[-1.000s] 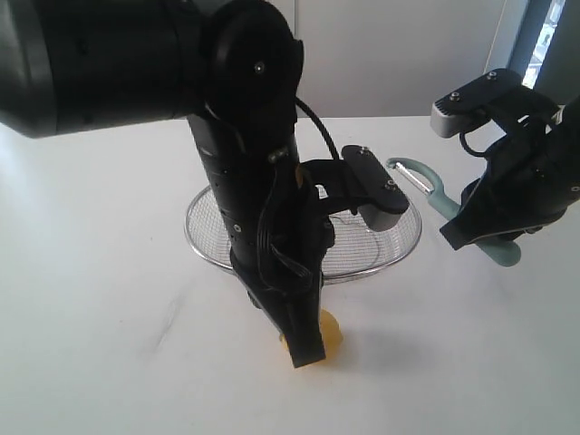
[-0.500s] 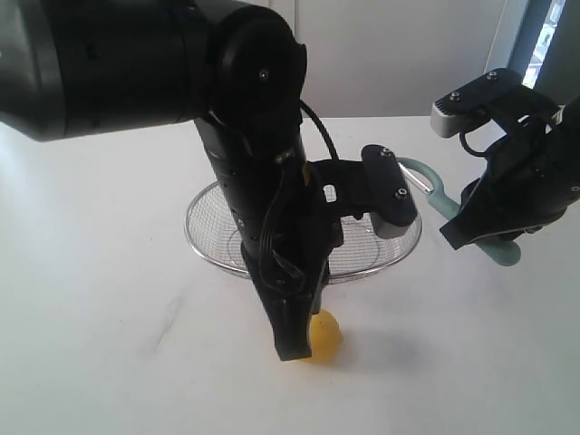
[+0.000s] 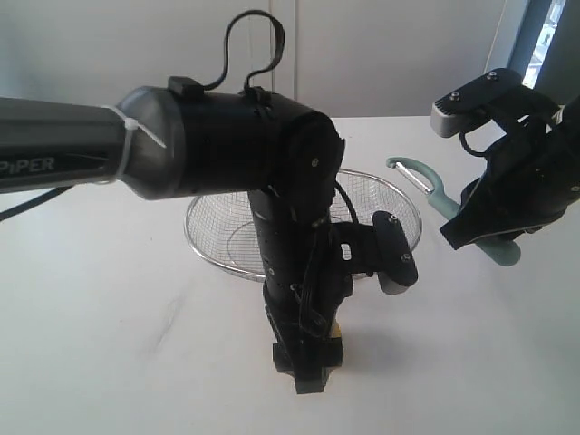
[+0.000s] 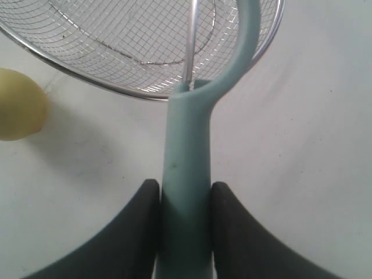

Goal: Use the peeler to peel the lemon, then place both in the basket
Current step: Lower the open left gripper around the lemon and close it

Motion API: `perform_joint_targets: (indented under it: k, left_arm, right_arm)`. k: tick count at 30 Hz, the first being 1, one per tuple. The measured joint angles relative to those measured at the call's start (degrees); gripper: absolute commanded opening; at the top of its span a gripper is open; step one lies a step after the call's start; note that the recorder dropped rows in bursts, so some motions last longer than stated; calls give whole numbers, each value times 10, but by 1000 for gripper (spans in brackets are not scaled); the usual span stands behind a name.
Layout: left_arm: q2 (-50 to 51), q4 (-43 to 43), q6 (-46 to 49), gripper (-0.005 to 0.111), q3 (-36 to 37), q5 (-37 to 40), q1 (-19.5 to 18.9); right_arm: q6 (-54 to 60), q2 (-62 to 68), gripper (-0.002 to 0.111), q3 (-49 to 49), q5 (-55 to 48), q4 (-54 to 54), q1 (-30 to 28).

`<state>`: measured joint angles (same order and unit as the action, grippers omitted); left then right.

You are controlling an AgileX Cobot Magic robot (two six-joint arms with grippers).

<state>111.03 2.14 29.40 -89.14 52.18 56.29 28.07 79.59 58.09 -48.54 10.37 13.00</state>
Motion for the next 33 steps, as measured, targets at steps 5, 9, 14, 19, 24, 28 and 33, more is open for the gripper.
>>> perform_joint_targets:
  k: [5,9,14,19,24,28,33]
  left_arm:
    - [18,-8,0,78,0,-31,0]
    - [20,-37,0,78,0,-48,0]
    - [20,-50,0,78,0,-59,0]
    - [20,-50,0,78,0,-75,0]
    - [20,-50,0,78,0,-78,0]
    - [20,-50,0,78,0,-78,0]
    - [20,-50,0,78,0,-78,0]
  right_arm:
    - [0,0,0,0,0,0,0]
    - [0,0,0,0,0,0,0]
    - [0,0,0,0,0,0,0]
    - [0,0,0,0,0,0,0]
    - [0,0,0,0,0,0,0]
    - [0,0,0,0,0,0,0]
    - [0,0,0,0,0,0,0]
